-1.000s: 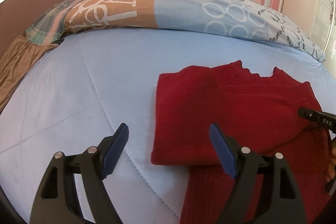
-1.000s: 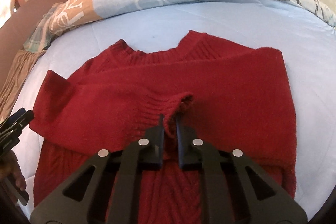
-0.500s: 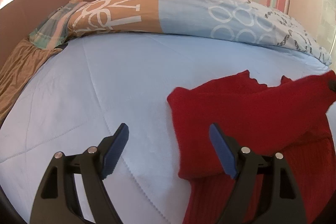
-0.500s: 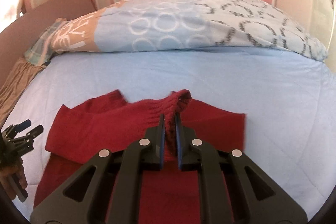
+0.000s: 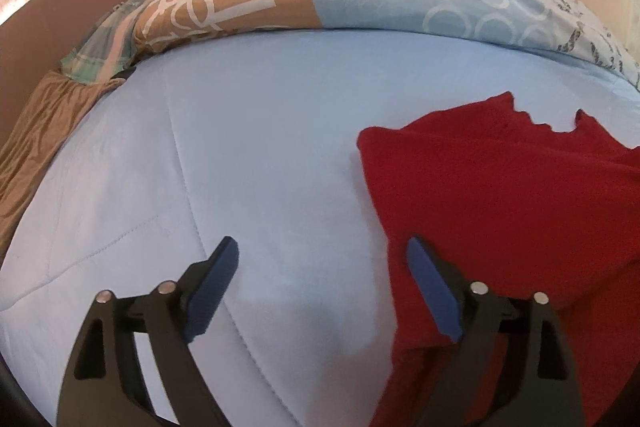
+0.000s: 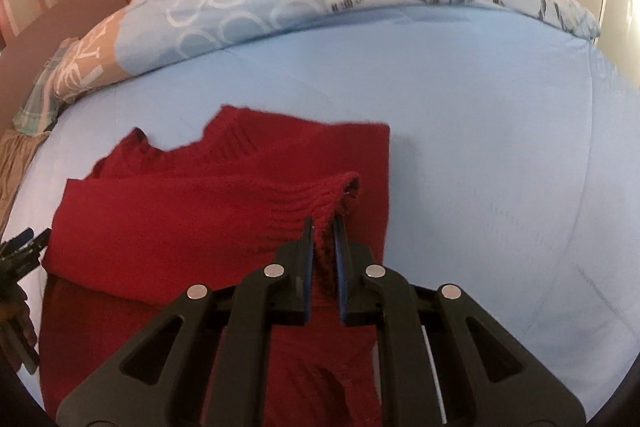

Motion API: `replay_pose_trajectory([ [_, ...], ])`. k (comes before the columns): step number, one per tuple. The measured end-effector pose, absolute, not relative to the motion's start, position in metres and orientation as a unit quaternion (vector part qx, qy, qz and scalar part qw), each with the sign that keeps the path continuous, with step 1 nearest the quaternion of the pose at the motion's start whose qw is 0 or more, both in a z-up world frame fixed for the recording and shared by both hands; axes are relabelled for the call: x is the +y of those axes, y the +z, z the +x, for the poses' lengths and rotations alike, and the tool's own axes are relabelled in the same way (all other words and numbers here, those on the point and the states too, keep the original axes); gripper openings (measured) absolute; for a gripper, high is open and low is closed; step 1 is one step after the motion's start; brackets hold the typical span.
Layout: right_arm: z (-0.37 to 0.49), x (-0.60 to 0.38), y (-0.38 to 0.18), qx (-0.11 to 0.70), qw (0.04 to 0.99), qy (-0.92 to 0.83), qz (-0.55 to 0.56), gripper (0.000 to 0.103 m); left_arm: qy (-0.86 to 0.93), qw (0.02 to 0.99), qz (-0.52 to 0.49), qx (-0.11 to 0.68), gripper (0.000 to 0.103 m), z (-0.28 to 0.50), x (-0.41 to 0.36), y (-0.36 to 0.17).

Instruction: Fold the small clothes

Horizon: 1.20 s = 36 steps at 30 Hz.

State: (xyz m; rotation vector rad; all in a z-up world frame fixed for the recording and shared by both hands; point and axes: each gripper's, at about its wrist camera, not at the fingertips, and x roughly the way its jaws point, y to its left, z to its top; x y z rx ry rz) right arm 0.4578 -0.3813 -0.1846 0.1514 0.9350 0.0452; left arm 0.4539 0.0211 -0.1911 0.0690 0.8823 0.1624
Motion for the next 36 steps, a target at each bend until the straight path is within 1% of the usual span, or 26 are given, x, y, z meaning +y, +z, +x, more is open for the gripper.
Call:
replay_pose_trajectory([
  [4, 0.459, -0.380, -0.191, 0.457, 0.887, 0.020, 0.061, 0.011, 0.076, 0.902, 0.029, 0.424, 0.089, 0.451, 0.024, -0.192],
  [5, 0.459, -0.378, -0.190, 0.456, 0.888, 0.017, 0.053, 0.014, 0.075, 0.903, 0.029, 0.423, 0.089, 0.450, 0.024, -0.192],
  [6, 0.459, -0.376, -0.189, 0.458, 0.888, 0.016, 0.042, 0.023, 0.077, 0.903, 0.033, 0.422, 0.089, 0.450, 0.024, -0.192],
  [7, 0.459, -0.374, -0.188, 0.461, 0.886, 0.017, 0.039, 0.028, 0.077, 0.903, 0.036, 0.421, 0.089, 0.449, 0.023, -0.192],
  [8, 0.457, -0.371, -0.181, 0.457, 0.889, 0.018, 0.037, 0.044, 0.076, 0.903, 0.042, 0.420, 0.089, 0.448, 0.022, -0.190],
  [9, 0.455, -0.369, -0.177, 0.450, 0.892, 0.018, 0.033, 0.063, 0.074, 0.904, 0.043, 0.419, 0.089, 0.447, 0.021, -0.188],
  [10, 0.449, -0.363, -0.165, 0.432, 0.902, 0.018, 0.019, 0.070, 0.072, 0.906, 0.042, 0.416, 0.089, 0.445, 0.020, -0.184],
  [13, 0.439, -0.347, -0.145, 0.408, 0.913, 0.034, -0.007, 0.071, 0.066, 0.913, 0.038, 0.401, 0.089, 0.438, 0.016, -0.168],
  [16, 0.429, -0.329, -0.129, 0.390, 0.919, 0.051, -0.021, 0.077, 0.052, 0.919, 0.041, 0.389, 0.089, 0.431, 0.005, -0.153],
  [20, 0.418, -0.311, -0.134, 0.406, 0.911, 0.068, -0.015, 0.077, 0.028, 0.920, 0.034, 0.389, 0.089, 0.418, -0.012, -0.145],
  [23, 0.394, -0.312, -0.140, 0.416, 0.907, 0.069, -0.002, 0.077, 0.007, 0.922, 0.047, 0.383, 0.089, 0.391, -0.024, -0.140],
  [25, 0.368, -0.317, -0.140, 0.418, 0.906, 0.067, -0.010, 0.077, 0.002, 0.926, 0.056, 0.373, 0.089, 0.371, -0.026, -0.135],
  [30, 0.272, -0.343, -0.128, 0.404, 0.913, 0.052, -0.029, 0.077, 0.006, 0.934, 0.055, 0.352, 0.089, 0.297, -0.008, -0.123],
  [36, 0.173, -0.363, -0.118, 0.393, 0.918, 0.014, -0.054, 0.077, 0.028, 0.934, 0.078, 0.346, 0.089, 0.207, 0.006, -0.123],
])
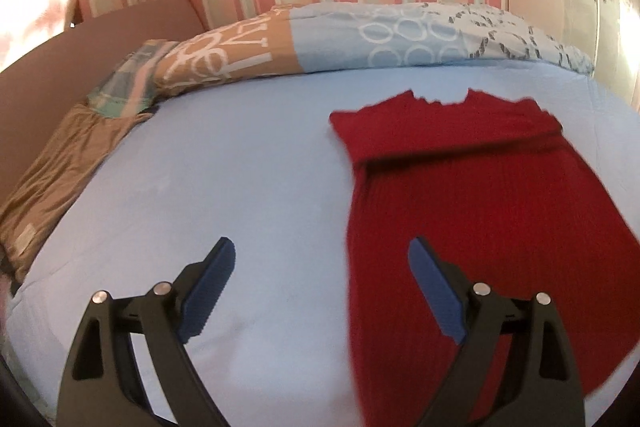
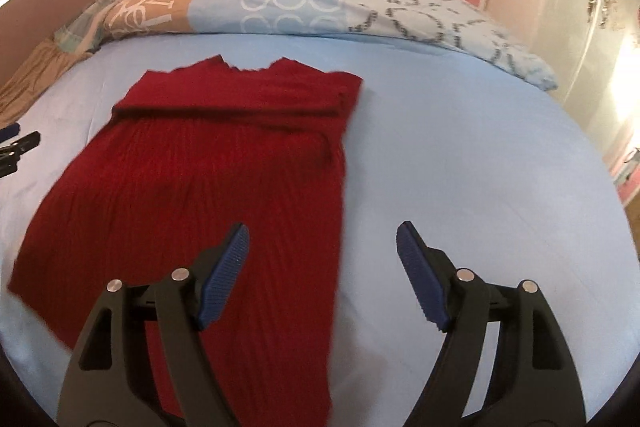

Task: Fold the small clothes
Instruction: 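Grasp the sweater's ribbed hem edge with the right gripper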

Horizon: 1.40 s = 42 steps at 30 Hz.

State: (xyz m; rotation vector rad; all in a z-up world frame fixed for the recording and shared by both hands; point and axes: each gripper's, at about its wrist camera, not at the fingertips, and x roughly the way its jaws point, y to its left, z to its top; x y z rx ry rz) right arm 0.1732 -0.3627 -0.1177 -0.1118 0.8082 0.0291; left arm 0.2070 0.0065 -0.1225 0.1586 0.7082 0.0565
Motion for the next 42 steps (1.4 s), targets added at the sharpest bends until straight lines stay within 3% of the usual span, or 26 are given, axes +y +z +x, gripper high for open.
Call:
replay_pose_trajectory([
  [14, 0.083, -0.363, -0.131, 0.396, 0.918, -0.022, -0.007, 0.076, 0.052, 0.925, 0.025, 0.374, 0.089, 0.098, 0.016, -0.131],
  [17, 0.076, -0.369, -0.147, 0.413, 0.910, -0.032, 0.003, 0.052, 0.054, 0.924, 0.028, 0.377, 0.089, 0.084, 0.018, -0.134],
  [25, 0.082, -0.383, -0.186, 0.453, 0.888, -0.030, 0.073, 0.048, 0.066, 0.924, 0.033, 0.375, 0.089, 0.061, 0.032, -0.130],
  [27, 0.083, -0.384, -0.189, 0.457, 0.885, -0.018, 0.089, 0.011, 0.067, 0.924, 0.034, 0.376, 0.089, 0.058, 0.033, -0.130],
  [36, 0.050, -0.396, -0.162, 0.429, 0.900, -0.031, 0.064, 0.006, 0.068, 0.920, 0.036, 0.383, 0.089, 0.057, 0.035, -0.135],
  [42, 0.045, -0.408, -0.173, 0.440, 0.895, -0.040, 0.060, 0.006, 0.059, 0.914, 0.040, 0.399, 0.089, 0.063, 0.032, -0.147],
])
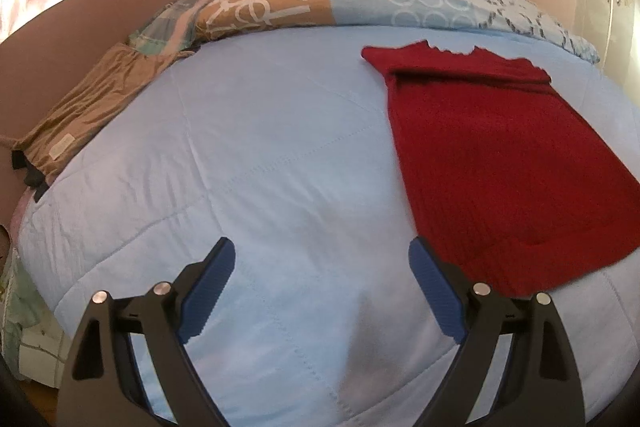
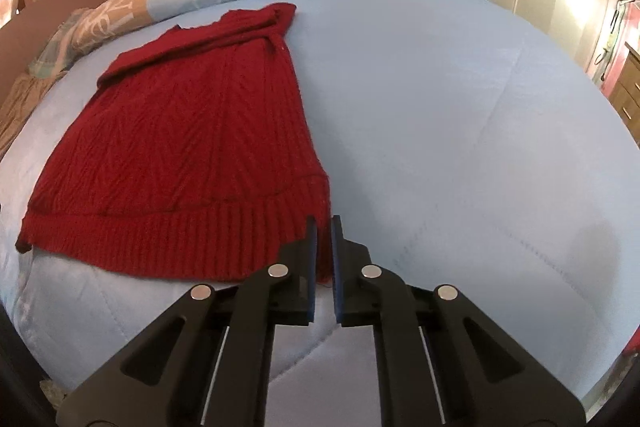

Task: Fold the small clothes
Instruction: 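Grasp the sweater's ribbed hem edge with the right gripper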

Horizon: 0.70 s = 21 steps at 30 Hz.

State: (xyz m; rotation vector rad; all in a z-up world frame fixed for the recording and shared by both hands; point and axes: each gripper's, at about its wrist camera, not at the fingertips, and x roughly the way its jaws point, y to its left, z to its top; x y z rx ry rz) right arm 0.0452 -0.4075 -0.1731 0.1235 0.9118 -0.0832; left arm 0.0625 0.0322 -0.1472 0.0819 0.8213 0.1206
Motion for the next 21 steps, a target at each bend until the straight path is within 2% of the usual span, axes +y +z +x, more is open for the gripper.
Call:
replay_pose_trajectory([
  [10, 0.053, -0.402, -0.172, 0.438, 0.897, -0.032, 0.047, 0.007, 0.002, 0.893, -0.040, 0.448, 0.089, 0.070, 0.014, -0.180],
  [21, 0.051, -0.400, -0.174, 0.439, 0.897, -0.031, 0.045, 0.007, -0.029, 0.880, -0.116, 0.460, 0.087, 0.074, -0.007, -0.185],
])
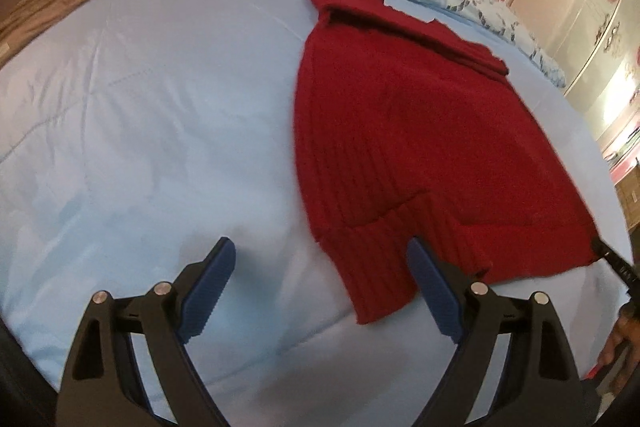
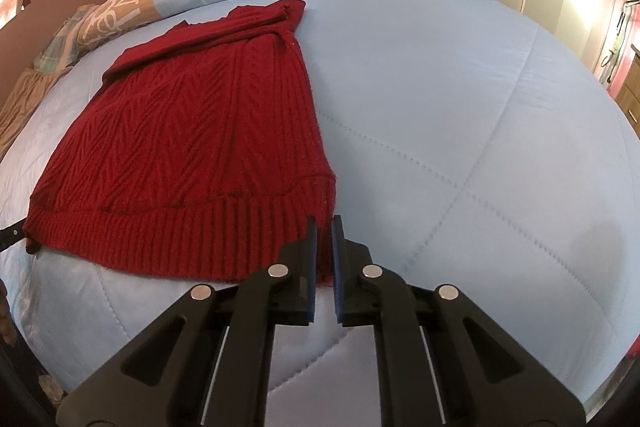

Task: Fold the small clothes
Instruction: 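Grasp the sweater's ribbed hem edge with the right gripper, then grasp the ribbed hem with the left gripper beside the right gripper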

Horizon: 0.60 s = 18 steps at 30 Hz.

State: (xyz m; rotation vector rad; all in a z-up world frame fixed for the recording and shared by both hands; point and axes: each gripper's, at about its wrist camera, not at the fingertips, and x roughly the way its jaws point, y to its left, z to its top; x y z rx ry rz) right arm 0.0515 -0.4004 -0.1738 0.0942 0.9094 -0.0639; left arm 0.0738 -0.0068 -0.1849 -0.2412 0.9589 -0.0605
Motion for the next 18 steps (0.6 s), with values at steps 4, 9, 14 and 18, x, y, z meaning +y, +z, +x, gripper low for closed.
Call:
replay_pose_trajectory([
  [4, 0.051, -0.400, -0.174, 0.438, 0.897, -0.030, 0.046, 0.007, -0.028, 0.887, -0.142, 0.438, 0.087, 0.067, -0.003, -0.174],
  [9, 0.051, -0.399, -0.174, 0.438, 0.897, -0.029, 0.048, 0.007, -0.040, 0.869, -0.160, 0.467, 0.087, 0.076, -0.004, -0.189],
  [14, 0.049, -0.398, -0.173, 0.438, 0.897, -0.027, 0.048, 0.007, -0.040, 0.864, -0.178, 0.469, 0.084, 0.079, -0.006, -0.198],
  [18, 0.050, -0.398, -0.174, 0.440, 0.896, -0.026, 0.051, 0.007, -0.062, 0.871, -0.144, 0.466, 0.038, 0.079, -0.020, -0.195],
])
